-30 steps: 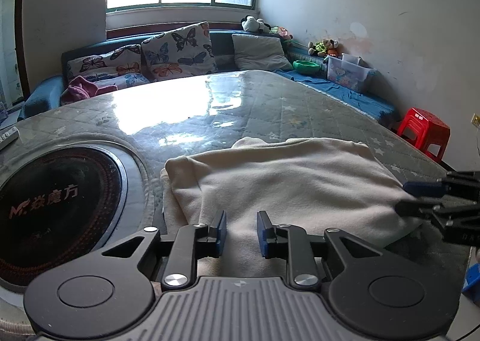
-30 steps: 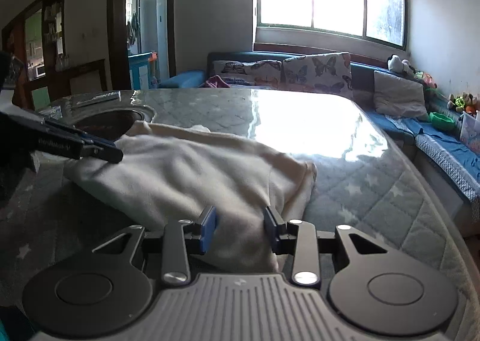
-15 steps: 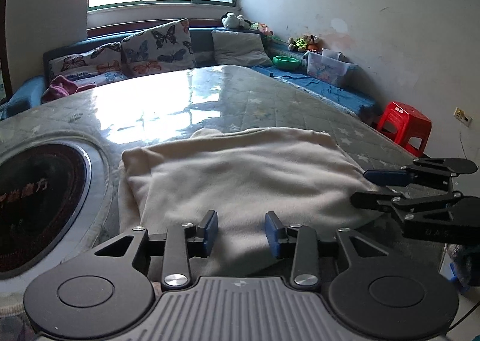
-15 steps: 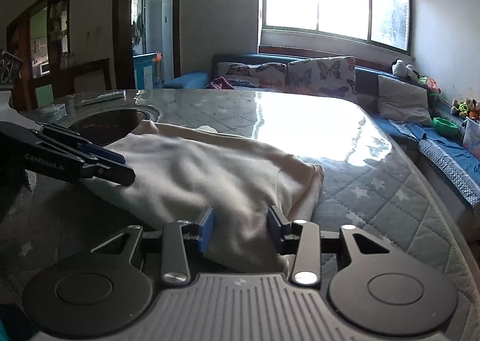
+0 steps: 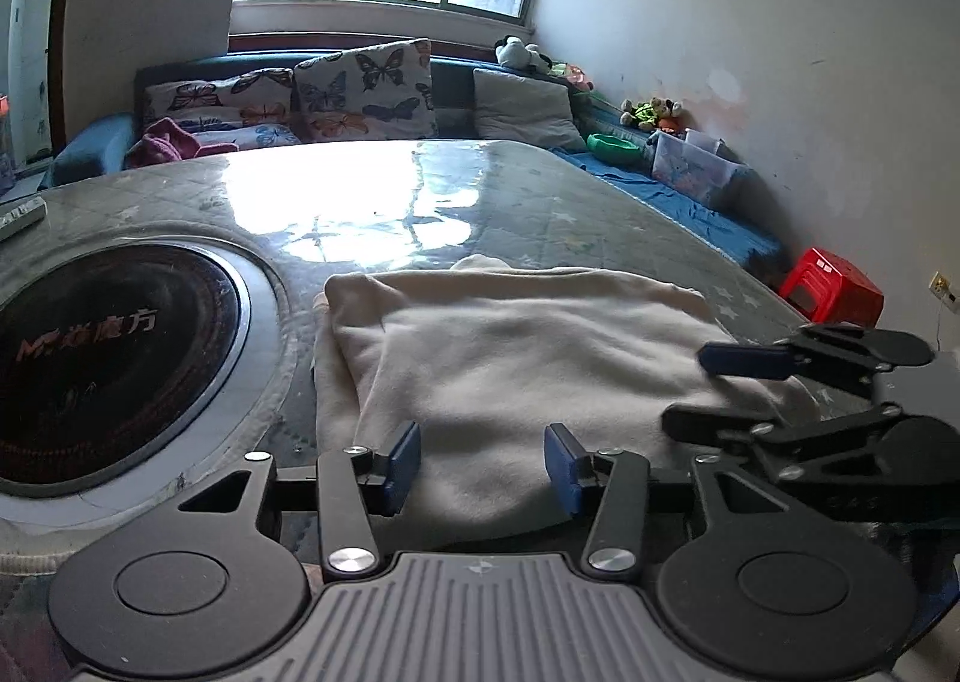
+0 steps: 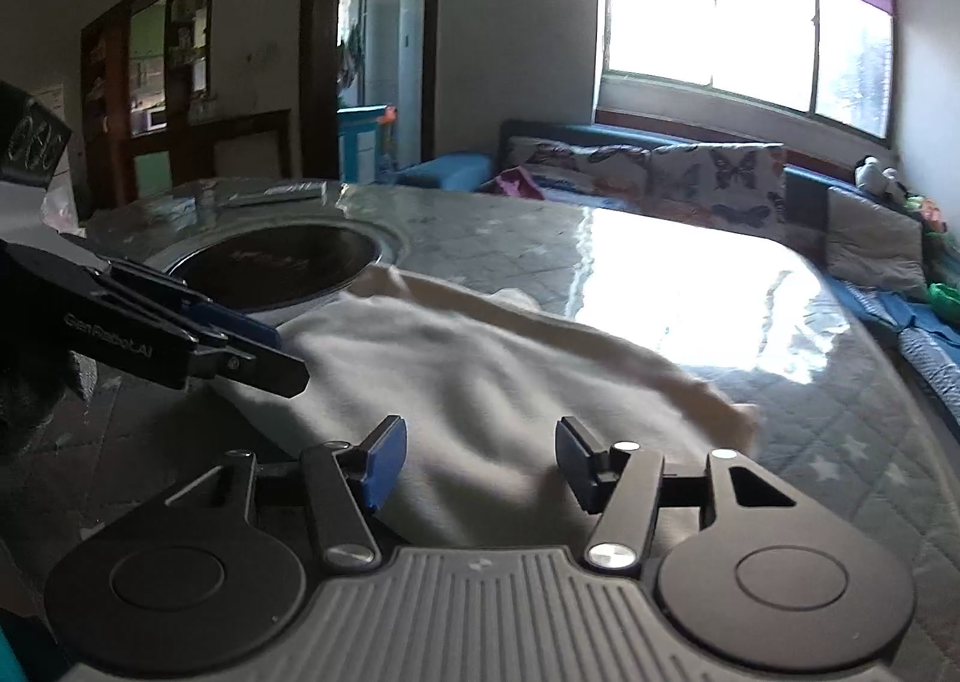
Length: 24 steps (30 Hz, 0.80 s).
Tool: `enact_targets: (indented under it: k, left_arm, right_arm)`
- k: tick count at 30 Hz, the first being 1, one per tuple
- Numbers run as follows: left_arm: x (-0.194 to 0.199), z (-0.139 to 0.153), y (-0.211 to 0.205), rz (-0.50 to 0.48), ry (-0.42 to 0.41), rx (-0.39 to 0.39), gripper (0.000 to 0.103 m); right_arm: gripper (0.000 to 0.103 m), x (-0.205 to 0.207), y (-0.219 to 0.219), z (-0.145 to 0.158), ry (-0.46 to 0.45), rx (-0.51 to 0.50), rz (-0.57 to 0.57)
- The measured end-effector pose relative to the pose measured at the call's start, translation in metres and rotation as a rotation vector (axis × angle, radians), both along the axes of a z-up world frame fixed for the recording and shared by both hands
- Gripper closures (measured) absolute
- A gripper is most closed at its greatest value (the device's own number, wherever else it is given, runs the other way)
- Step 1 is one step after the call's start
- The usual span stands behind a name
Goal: Fold clothes
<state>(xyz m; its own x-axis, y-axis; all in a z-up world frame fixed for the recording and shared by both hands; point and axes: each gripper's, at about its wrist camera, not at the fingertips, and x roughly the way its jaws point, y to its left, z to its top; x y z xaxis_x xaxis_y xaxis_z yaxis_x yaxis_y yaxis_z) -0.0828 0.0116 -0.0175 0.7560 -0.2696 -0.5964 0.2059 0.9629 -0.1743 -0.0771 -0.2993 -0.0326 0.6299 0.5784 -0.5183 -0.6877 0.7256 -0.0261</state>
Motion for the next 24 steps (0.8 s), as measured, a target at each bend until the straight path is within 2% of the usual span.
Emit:
enact_targets:
  k: [4,6,8,9,11,13,15,17,18,24]
  left_arm:
    - [0.0,-0.001,0.002,-0.004,0.005,-0.017,0.052]
    - [0.001,0.004,0.002,-0.007,-0.002,-0.022,0.05]
    - [0.003,0.01,0.002,-0.008,-0.021,-0.023,0.046]
    - [0.005,0.012,0.001,-0.007,-0.03,-0.022,0.046]
    - [0.013,0.016,0.002,0.0,-0.04,-0.02,0.045]
    - [0.022,0.018,0.003,0.015,-0.045,-0.015,0.044]
    - [0.034,0.019,0.005,0.033,-0.048,-0.015,0.04]
    - [0.045,0.019,0.007,0.048,-0.041,-0.027,0.038]
    - [0.052,0.02,0.009,0.051,-0.036,-0.035,0.038]
    - [0.084,0.019,0.012,0.053,0.002,-0.082,0.038]
  right_arm:
    - [0.041,-0.001,0.003,-0.006,0.015,-0.026,0.01]
    - [0.033,-0.001,0.002,-0.004,0.014,-0.025,0.009]
    - [0.03,0.001,0.0,-0.001,0.018,-0.009,0.008]
    - [0.024,0.003,-0.001,0.002,0.022,0.003,0.008]
    - [0.018,0.008,-0.003,0.006,0.025,0.022,0.004]
    - [0.017,0.013,-0.004,0.007,0.029,0.03,-0.005]
    - [0.008,0.02,-0.003,0.008,0.045,0.036,-0.021]
    - [0.005,0.025,-0.004,0.009,0.045,0.047,-0.028]
    - [0.0,0.028,-0.005,0.011,0.045,0.049,-0.032]
    - [0.0,0.053,-0.004,0.017,0.081,0.063,-0.014]
